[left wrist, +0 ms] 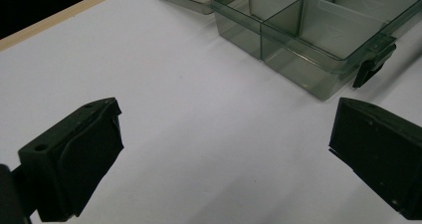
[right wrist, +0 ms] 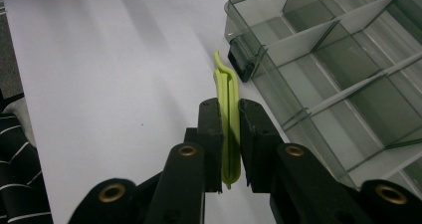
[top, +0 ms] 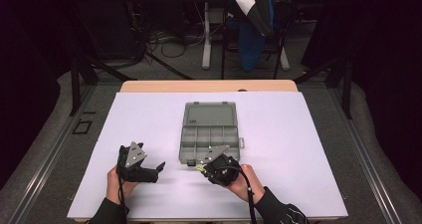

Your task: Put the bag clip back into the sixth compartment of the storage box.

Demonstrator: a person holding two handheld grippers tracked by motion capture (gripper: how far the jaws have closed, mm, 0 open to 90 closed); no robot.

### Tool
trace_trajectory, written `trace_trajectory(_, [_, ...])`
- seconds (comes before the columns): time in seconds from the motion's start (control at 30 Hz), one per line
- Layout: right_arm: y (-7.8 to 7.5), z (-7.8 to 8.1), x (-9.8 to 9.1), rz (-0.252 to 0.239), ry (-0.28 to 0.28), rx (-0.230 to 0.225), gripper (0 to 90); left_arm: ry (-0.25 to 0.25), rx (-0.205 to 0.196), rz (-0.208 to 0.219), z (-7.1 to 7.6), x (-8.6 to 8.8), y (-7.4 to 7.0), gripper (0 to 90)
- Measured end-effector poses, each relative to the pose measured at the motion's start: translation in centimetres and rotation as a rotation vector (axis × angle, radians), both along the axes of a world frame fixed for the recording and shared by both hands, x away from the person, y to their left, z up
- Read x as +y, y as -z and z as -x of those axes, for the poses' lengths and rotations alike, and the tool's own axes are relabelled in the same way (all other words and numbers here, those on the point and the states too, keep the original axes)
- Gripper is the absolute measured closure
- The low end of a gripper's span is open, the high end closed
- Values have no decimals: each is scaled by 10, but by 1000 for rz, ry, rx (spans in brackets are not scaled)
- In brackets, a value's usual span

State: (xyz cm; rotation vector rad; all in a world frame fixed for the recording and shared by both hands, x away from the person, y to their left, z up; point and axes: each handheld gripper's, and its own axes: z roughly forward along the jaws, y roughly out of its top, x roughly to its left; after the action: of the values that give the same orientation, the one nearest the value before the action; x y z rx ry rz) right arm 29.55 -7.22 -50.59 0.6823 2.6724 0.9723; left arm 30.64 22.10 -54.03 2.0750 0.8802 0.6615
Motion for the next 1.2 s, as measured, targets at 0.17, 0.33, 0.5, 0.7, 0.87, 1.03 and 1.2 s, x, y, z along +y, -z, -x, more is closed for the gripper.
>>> trace_trajectory(0.17, [-6, -1, -2, -16, -2, -15, 805, -6, -3, 5, 0, 0, 0, 0])
trace_trajectory(0.33, [-13, -2, -5, -26, 4, -34, 806, -3, -2, 10, 0, -2, 0, 0])
trace_trajectory(0.5, [-16, -5, -7, -40, 15, -36, 806, -3, -6, 16, 0, -2, -2, 0])
trace_trajectory(0.7, [-20, -3, -5, -44, 12, -53, 806, -8, -13, 18, 1, 0, -2, 0])
trace_trajectory(0.87, [-21, -5, -7, -48, 15, -61, 806, -11, -15, 12, -1, -1, -1, 0])
trace_trajectory(1.03, [-24, -9, -11, -57, 28, -73, 806, -11, -20, -2, -1, -2, -2, 0])
trace_trajectory(1.2, [-28, -13, -13, -66, 38, -80, 806, -9, -17, -2, -1, -3, -1, 0])
